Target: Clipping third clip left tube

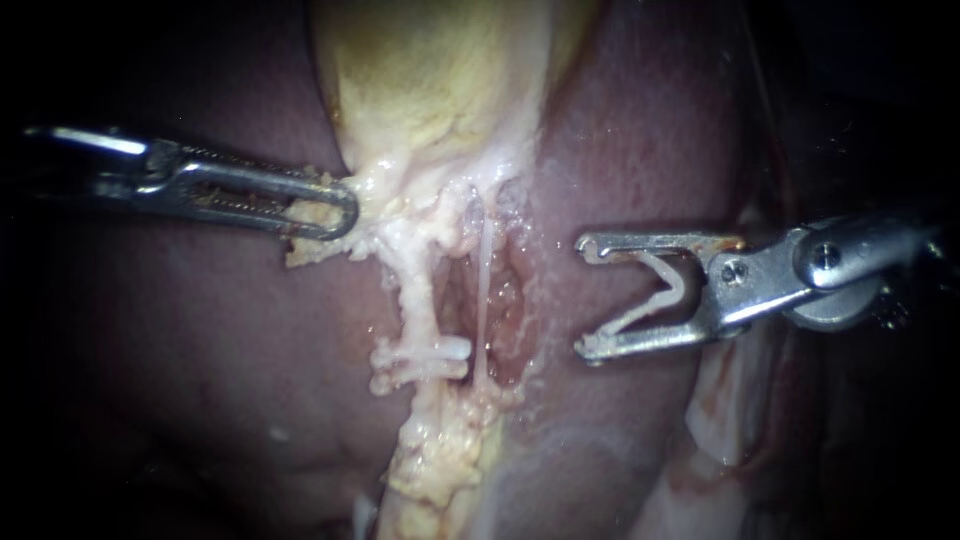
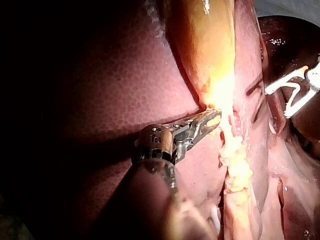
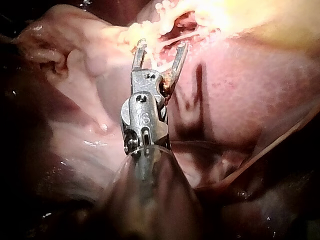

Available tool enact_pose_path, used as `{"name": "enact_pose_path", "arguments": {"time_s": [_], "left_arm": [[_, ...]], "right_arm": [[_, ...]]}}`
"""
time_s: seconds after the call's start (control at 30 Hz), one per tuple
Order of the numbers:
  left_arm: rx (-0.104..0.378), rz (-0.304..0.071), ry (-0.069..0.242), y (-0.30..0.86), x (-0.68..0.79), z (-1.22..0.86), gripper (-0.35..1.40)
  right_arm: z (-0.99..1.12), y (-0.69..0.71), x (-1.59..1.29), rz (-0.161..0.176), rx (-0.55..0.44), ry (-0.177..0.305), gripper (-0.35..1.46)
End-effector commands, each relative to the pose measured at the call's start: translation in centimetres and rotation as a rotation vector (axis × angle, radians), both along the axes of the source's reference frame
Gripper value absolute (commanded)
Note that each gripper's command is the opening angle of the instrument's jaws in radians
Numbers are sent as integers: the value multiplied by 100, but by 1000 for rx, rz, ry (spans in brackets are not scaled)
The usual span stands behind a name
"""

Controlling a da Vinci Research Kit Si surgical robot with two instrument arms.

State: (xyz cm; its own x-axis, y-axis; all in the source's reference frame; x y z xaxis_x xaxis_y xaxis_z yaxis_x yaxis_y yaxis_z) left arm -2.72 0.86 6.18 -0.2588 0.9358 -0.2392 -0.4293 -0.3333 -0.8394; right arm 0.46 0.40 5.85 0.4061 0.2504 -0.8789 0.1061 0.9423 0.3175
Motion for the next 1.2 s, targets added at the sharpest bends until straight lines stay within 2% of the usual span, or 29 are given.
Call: {"name": "enact_pose_path", "arguments": {"time_s": [0.03,0.17,0.33,0.43,0.57,0.7,0.97,1.2], "left_arm": [[1,1,-1,1,2,-2,-35],[11,8,-5,8,12,-16,-35],[3,-54,-41,38,41,-57,-35],[-11,-70,-45,47,54,-74,-35],[-13,-77,-43,44,54,-76,-35],[-16,-79,-41,41,50,-73,-35],[-19,-83,-38,39,48,-71,-35],[-19,-82,-38,38,46,-69,-35]], "right_arm": [[0,0,0,0,0,0,50],[0,0,0,-2,1,2,50],[0,0,1,-9,5,7,50],[0,0,2,-10,6,9,50],[0,0,8,-20,13,18,50],[2,-2,26,-33,27,31,49],[21,-17,76,10,166,65,49],[44,-16,103,31,244,124,49]]}}
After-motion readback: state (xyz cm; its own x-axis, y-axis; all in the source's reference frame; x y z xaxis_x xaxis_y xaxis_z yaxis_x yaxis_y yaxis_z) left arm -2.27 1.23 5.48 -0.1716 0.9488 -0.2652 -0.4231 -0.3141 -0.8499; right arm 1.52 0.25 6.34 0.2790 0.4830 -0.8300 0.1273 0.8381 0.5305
